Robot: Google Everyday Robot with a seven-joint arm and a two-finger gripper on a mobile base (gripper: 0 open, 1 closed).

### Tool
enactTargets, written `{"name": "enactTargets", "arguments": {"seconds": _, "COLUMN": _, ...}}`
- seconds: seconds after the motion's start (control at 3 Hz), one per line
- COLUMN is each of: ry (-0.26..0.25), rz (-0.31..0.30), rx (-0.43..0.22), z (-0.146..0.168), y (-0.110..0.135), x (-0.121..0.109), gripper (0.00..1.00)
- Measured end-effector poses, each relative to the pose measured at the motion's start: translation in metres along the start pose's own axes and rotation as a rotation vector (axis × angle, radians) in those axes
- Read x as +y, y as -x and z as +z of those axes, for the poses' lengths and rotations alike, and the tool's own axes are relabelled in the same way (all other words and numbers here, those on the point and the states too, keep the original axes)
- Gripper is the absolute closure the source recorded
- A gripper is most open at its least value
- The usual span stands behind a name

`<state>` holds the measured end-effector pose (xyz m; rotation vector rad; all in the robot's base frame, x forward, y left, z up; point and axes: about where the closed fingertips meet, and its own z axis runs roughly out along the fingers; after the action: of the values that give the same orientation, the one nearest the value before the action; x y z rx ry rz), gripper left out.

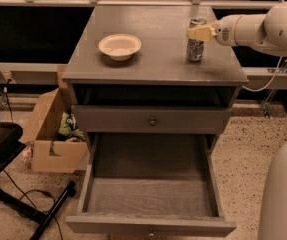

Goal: Pick redbull can from middle drawer and place on counter

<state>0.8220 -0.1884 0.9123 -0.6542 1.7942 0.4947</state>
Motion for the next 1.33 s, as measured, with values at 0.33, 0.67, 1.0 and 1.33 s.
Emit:
{"name": "enactTargets", "arguments": {"seconds": 0.33, "ry": -0.013, "rz": 0.041, "rx": -0.009, "z": 0.0044, "y": -0.0211, "x": -0.0181, "gripper": 1.0}}
{"name": "enactTargets", "arguments": {"seconds": 0.67, "ry": -0.013, "rz": 0.041, "rx": -0.009, "z": 0.0031, "y": -0.0174, "x": -0.018, "gripper": 0.82}}
{"name": "enactTargets", "arguments": {"seconds": 1.0, "ry": -0.013, "rz": 0.041, "rx": -0.009, "z": 0.0032, "y": -0.0173, "x": -0.018, "gripper": 0.58}}
{"name": "enactTargets", "arguments": {"seconds": 1.33, "ry": -0.013, "rz": 0.041, "rx": -0.009, "z": 0.0032, "y": -0.0173, "x": -0.018, "gripper": 0.35}}
